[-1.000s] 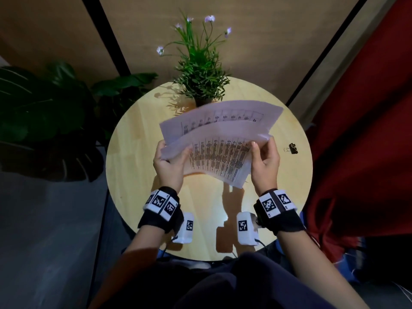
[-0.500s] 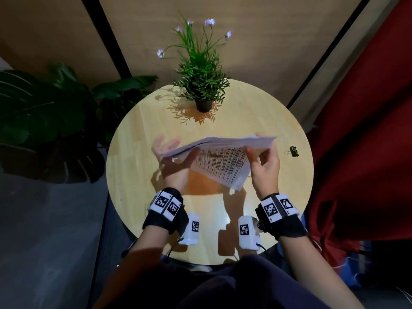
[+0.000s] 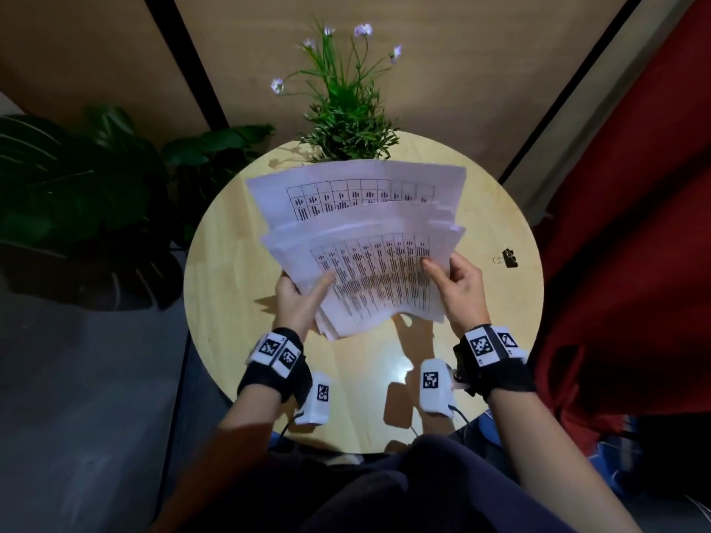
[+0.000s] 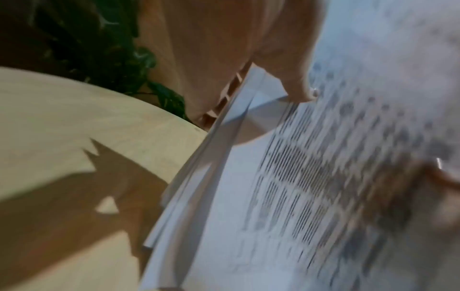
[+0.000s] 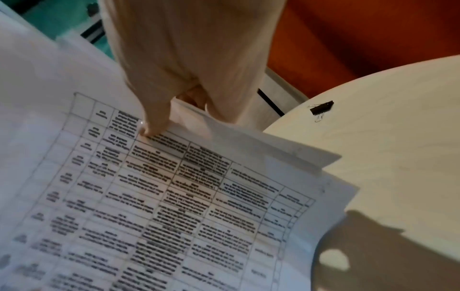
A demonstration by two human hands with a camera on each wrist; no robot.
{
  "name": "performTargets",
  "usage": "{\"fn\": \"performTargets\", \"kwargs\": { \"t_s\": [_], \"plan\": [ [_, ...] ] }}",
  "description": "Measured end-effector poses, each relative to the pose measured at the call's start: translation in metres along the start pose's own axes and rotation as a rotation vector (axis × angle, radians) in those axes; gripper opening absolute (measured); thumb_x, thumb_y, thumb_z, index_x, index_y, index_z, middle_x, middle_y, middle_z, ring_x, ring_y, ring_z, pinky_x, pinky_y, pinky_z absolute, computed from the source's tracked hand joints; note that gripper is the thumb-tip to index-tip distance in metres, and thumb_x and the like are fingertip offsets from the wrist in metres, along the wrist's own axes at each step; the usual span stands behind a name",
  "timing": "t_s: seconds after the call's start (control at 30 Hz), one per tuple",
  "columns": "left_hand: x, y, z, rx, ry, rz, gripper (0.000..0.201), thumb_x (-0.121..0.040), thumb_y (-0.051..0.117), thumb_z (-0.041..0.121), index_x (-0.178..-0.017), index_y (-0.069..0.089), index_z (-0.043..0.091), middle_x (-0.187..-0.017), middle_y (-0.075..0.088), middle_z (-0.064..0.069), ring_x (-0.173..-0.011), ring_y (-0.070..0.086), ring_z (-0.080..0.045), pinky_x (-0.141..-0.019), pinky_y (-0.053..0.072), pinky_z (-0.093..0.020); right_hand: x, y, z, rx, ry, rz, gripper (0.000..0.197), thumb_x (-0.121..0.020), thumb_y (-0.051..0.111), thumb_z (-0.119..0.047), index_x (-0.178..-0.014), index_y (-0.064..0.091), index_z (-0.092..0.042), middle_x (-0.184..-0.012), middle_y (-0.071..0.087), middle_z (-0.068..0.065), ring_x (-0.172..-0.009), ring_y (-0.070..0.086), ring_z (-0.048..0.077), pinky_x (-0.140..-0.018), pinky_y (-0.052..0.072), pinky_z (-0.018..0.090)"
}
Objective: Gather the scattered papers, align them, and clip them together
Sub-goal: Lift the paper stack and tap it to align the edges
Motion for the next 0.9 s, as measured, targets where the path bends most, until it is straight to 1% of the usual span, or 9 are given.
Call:
{"fn": "performTargets", "kwargs": {
  "t_s": [0.13, 0.17, 0.23, 0.27, 0.33, 0.43, 0.57, 0.73, 0.9],
  "plan": [
    [0.007, 0.018, 0.001, -0.028, -0.06, 0.085, 0.03, -0.078, 0.072, 0.042, -0.076, 0.057, 0.016, -0.063, 0.068, 0.007, -0.061, 0.063, -0.012, -0.074, 0.052, -0.033, -0.006, 0.012, -0.007, 0.065, -0.043, -0.019, 0.031, -0.093, 0.053, 0.002, -0.12, 0.055, -0.013, -0.105, 0.066, -0.004, -0.096, 0.063, 0.005, -0.087, 0.053, 0.022],
    [0.008, 0.022, 0.01, -0.028, -0.034, 0.133, 0.029, -0.083, 0.068, 0.038, -0.073, 0.053, 0.015, -0.077, 0.069, 0.003, -0.06, 0.059, -0.02, -0.071, 0.049, -0.033, -0.006, 0.014, -0.007, 0.074, -0.048, 0.01, 0.032, -0.093, 0.05, 0.003, -0.122, 0.053, -0.011, -0.107, 0.065, -0.001, -0.1, 0.062, 0.01, -0.09, 0.052, 0.025],
    [0.014, 0.026, 0.029, -0.009, 0.038, 0.199, 0.039, -0.085, 0.066, 0.036, -0.062, 0.039, 0.02, -0.052, 0.033, 0.013, -0.053, 0.046, -0.015, -0.064, 0.04, -0.031, -0.005, 0.013, -0.01, 0.025, -0.061, 0.087, 0.031, -0.091, 0.049, 0.0, -0.121, 0.053, -0.008, -0.109, 0.064, 0.008, -0.105, 0.06, 0.023, -0.095, 0.05, 0.041],
    [0.018, 0.027, 0.039, 0.004, 0.089, 0.208, 0.039, -0.086, 0.065, 0.033, -0.06, 0.04, 0.018, -0.048, 0.051, 0.012, -0.049, 0.045, -0.01, -0.062, 0.04, -0.031, -0.004, 0.011, -0.014, -0.014, -0.064, 0.108, 0.029, -0.09, 0.05, -0.005, -0.119, 0.053, -0.007, -0.109, 0.064, 0.01, -0.106, 0.06, 0.026, -0.096, 0.05, 0.048],
    [0.02, 0.028, 0.046, 0.002, 0.165, 0.154, 0.02, -0.086, 0.067, 0.03, -0.081, 0.061, 0.011, -0.072, 0.071, 0.007, -0.064, 0.064, -0.011, -0.075, 0.051, -0.038, -0.002, 0.007, -0.021, -0.081, -0.064, 0.117, 0.031, -0.09, 0.051, -0.011, -0.121, 0.049, -0.007, -0.112, 0.063, 0.007, -0.108, 0.06, 0.021, -0.098, 0.05, 0.047],
    [0.022, 0.026, 0.06, -0.065, 0.288, 0.066, 0.048, -0.075, 0.078, 0.019, -0.108, 0.044, 0.03, -0.105, 0.059, 0.016, -0.094, 0.059, 0.012, -0.088, 0.044, -0.013, 0.004, 0.008, -0.036, -0.091, -0.139, 0.078, 0.033, -0.097, 0.051, -0.011, -0.127, 0.039, -0.018, -0.119, 0.059, -0.004, -0.112, 0.058, 0.006, -0.099, 0.049, 0.031],
    [0.01, 0.025, 0.05, -0.046, 0.25, 0.012, 0.08, -0.064, 0.085, 0.008, -0.119, 0.03, 0.029, -0.111, 0.048, 0.024, -0.095, 0.051, 0.027, -0.084, 0.039, 0.002, -0.001, 0.006, -0.03, -0.04, -0.157, 0.063, 0.042, -0.091, 0.062, -0.025, -0.123, 0.039, -0.013, -0.123, 0.061, 0.011, -0.112, 0.061, 0.02, -0.096, 0.051, 0.049],
    [0.001, 0.015, 0.025, 0.031, -0.027, -0.015, 0.095, -0.047, 0.095, 0.024, -0.123, 0.042, 0.041, -0.108, 0.067, -0.001, -0.105, 0.065, -0.019, -0.078, 0.06, -0.042, -0.013, 0.002, -0.017, -0.117, 0.01, -0.035, 0.081, -0.055, 0.085, -0.052, -0.121, 0.042, -0.031, -0.12, 0.06, -0.004, -0.114, 0.059, 0.006, -0.097, 0.052, 0.031],
    [0.007, 0.02, 0.047, 0.181, 0.126, -0.039, 0.097, -0.058, 0.087, 0.002, -0.124, 0.034, 0.048, -0.109, 0.066, -0.018, -0.102, 0.067, -0.03, -0.078, 0.058, -0.051, -0.016, 0.011, -0.017, -0.189, -0.019, -0.024, 0.089, -0.055, 0.085, -0.043, -0.13, 0.042, -0.021, -0.124, 0.058, 0.002, -0.107, 0.061, 0.001, -0.084, 0.054, 0.021]
  ]
}}
Point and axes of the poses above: each hand's wrist, its own x-axis away from the middle knuckle, its own y-axis out of the palm, z = x × y, the point moved 6 cm from there along -x, towards the middle knuckle
